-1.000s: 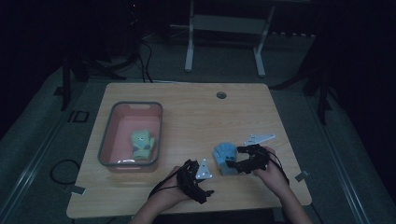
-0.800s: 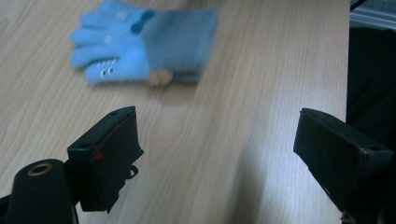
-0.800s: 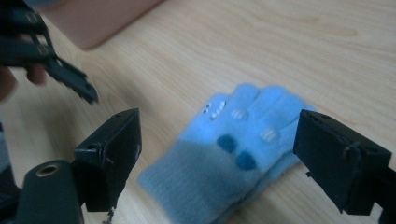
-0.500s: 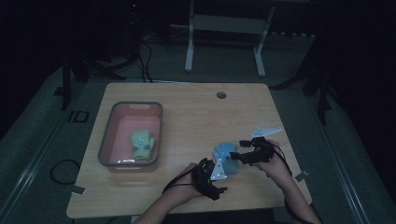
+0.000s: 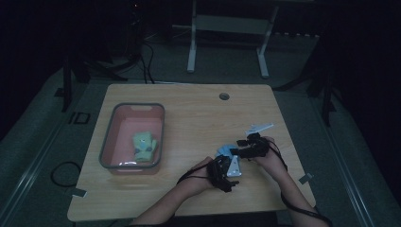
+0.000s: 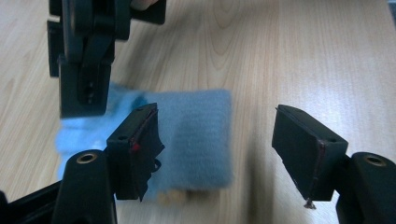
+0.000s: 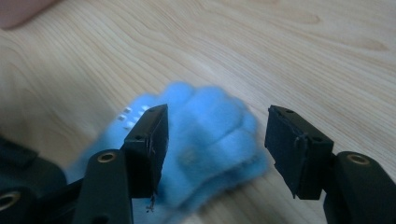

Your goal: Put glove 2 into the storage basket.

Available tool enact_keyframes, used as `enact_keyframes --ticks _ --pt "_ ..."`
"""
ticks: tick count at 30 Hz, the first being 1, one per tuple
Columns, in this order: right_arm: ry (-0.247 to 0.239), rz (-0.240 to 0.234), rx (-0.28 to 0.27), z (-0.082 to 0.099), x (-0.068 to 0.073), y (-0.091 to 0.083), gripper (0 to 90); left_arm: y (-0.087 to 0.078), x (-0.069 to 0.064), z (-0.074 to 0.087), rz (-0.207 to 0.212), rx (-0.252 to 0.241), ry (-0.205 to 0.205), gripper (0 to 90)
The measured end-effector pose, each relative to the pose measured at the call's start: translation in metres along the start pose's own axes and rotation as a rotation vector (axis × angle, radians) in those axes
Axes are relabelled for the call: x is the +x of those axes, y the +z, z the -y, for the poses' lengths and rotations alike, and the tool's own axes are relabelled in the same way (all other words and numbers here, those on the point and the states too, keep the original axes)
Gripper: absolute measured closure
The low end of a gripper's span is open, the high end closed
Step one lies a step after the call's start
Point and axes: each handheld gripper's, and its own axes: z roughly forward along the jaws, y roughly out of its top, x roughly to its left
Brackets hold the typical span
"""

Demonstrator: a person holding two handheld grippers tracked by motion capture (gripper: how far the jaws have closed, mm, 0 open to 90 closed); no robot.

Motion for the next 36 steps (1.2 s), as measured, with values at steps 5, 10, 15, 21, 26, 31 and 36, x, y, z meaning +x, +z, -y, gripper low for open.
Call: enact_keyframes --ticks 5,10,15,21,26,31,36 --pt "-0.018 -0.006 0.031 0.004 -0.005 0.007 38.6 0.013 0.003 0.003 -0.013 0.04 0.021 36.2" --pt "-0.029 -0.012 0.07 0.007 -0.005 0.014 38.0 0.019 0.003 0.006 -0.024 0.068 0.026 42.9" --pt "-0.079 -0.048 0.086 0.006 0.002 0.016 62.5 0.02 0.006 0.005 -0.037 0.08 0.019 62.9" --pt "-0.075 -0.067 0.121 0.001 0.01 0.014 76.1 0.012 0.011 0.003 -0.008 0.079 0.002 74.2" --pt "-0.02 -0.097 0.12 -0.004 0.015 0.01 79.5 0.003 0.012 0.002 0.004 0.085 0.008 75.2" --pt "-0.017 -0.096 0.103 -0.01 0.02 0.007 79.8 -0.012 0.016 0.001 -0.004 0.085 0.001 75.4" --pt "-0.02 -0.102 0.074 -0.02 0.025 0.004 79.8 -0.024 0.02 0.0 -0.021 0.087 0.005 75.5"
